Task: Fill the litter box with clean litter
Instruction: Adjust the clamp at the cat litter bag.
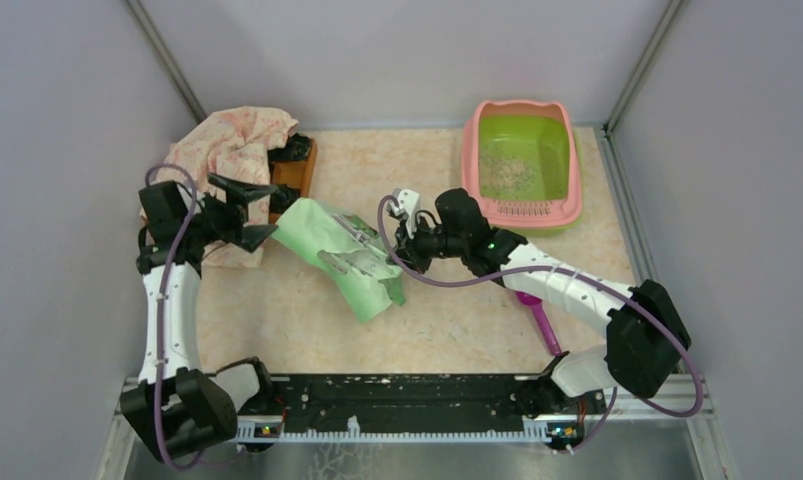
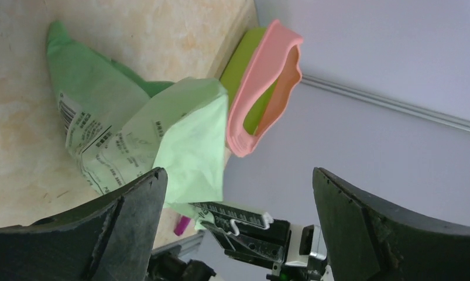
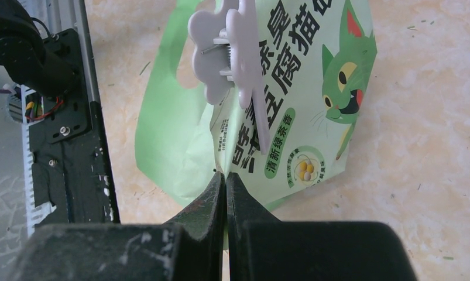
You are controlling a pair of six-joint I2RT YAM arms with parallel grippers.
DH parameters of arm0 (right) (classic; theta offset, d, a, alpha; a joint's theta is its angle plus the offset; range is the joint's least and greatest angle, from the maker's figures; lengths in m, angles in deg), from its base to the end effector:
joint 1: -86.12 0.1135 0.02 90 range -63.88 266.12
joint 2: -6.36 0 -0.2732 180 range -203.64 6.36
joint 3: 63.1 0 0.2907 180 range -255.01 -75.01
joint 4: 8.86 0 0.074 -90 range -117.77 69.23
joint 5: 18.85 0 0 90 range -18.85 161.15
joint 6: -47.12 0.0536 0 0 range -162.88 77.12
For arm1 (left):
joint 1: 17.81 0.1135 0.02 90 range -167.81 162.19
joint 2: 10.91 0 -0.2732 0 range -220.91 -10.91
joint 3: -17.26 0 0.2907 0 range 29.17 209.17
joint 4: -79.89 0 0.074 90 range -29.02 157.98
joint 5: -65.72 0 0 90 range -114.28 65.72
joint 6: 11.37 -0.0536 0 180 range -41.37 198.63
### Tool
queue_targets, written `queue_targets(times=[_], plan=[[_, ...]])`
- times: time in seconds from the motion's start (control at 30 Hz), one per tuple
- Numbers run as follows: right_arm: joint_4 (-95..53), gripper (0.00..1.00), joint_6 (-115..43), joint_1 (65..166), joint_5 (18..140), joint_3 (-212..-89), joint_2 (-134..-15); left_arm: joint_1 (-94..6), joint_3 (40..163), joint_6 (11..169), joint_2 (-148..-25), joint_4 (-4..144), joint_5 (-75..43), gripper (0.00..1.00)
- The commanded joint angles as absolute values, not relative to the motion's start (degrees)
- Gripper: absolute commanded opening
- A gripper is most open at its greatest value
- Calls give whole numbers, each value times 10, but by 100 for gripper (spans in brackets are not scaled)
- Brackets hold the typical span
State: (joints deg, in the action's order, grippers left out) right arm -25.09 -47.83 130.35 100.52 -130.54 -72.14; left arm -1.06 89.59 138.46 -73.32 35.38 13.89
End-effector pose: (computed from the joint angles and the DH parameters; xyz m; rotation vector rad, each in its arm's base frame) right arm 0.2383 0.2686 0.2701 -1.1723 1.7603 0.9432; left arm 0.2733 0.0477 0.3398 -1.0582 1.9909 -1.1416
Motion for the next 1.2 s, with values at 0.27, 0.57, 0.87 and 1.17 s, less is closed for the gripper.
queue_targets(times=[0.27, 0.57, 0.87, 1.17], plan=[[-281, 0, -482, 1311, 1030, -1352, -713, 34, 1079, 1223, -873, 128, 156, 72], [-294, 0, -482, 1312, 1024, -1357, -712, 29, 1042, 1244, -871, 152, 140, 99], [-275, 0, -473, 1316, 1022, -1358, -726, -79, 1165, 1278, -901, 5, 0, 99], [-264, 0, -472, 1326, 1009, -1354, -730, -168, 1193, 1364, -916, -54, -20, 99]])
